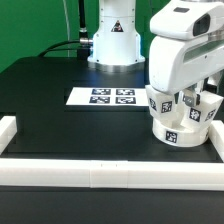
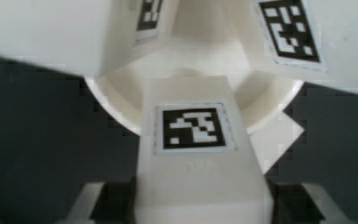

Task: Assemble stool

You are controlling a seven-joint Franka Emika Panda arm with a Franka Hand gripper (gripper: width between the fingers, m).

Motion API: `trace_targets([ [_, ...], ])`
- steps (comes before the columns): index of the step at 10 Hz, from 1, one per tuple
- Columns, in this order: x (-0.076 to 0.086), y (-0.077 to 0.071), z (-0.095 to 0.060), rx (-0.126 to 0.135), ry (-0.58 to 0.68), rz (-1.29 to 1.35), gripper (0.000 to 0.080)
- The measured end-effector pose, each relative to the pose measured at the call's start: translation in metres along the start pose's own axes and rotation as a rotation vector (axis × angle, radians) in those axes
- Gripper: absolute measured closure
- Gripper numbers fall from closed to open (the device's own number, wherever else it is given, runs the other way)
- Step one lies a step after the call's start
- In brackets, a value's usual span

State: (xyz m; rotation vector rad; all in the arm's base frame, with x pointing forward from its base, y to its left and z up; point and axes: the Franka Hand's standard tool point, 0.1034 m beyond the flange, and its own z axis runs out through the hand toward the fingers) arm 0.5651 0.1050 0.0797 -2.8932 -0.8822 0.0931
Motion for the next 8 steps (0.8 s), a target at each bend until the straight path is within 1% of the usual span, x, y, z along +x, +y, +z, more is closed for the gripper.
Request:
trace_targets([
  [6,-0.0043,0.0086,-0.0003,-0.006,-0.002,0.377,0.0461],
  [7,-0.0042,0.0082,-0.0001,-0.006,-0.002,0.431,0.0385],
  [8,-0.0040,0.0078,0.0000,-0.006,-0.002,0.402,0.0252],
])
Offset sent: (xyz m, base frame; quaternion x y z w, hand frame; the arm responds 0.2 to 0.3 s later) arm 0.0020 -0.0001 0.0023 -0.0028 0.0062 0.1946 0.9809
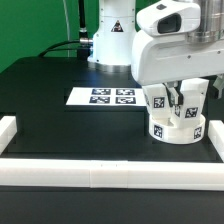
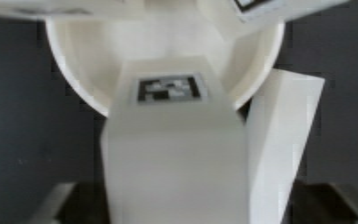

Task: Assemble stool

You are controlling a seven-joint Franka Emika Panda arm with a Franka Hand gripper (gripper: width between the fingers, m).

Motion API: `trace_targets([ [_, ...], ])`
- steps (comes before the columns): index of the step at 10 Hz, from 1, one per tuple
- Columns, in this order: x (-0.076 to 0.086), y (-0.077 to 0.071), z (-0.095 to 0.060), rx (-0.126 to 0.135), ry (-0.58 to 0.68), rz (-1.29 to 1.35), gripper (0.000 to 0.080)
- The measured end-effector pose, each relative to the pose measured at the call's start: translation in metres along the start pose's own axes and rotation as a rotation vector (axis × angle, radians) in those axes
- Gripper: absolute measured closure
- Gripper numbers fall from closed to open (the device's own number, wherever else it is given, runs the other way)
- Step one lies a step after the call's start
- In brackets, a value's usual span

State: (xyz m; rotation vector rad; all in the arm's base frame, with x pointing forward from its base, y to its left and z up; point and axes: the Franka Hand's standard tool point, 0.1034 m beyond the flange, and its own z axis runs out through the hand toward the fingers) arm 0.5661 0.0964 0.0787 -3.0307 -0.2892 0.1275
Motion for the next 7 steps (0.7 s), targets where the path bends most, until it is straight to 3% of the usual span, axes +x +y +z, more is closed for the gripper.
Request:
trace_targets([
  [1,0.000,0.000,0.000,0.000,0.000,-0.001,0.0252],
  [2,0.000,0.000,0.000,0.000,0.000,-0.001,0.0168],
  [5,-0.002,-0.001,-0.012,0.000,-0.028,-0.002,0.0151],
  [7,-0.001,-0.001,-0.009,0.001,-0.028,-0.003,0.0150],
])
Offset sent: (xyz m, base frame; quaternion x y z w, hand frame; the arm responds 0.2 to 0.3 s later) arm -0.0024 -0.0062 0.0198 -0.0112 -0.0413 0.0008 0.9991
